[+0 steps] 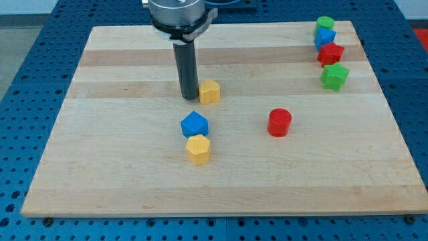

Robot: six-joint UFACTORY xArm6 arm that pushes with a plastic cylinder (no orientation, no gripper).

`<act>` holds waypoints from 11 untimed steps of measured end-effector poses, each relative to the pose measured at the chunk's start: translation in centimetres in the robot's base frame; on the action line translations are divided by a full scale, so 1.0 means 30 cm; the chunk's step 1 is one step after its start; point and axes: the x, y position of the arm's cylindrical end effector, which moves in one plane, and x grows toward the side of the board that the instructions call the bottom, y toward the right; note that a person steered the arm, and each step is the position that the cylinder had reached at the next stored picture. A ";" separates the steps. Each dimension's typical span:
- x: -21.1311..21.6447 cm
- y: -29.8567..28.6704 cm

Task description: Move yellow heart towards red circle

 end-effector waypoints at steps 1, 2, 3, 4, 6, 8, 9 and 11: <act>-0.010 0.066; -0.039 0.122; -0.052 0.188; -0.046 0.271; 0.006 0.434; 0.137 0.445; 0.166 0.470; 0.166 0.582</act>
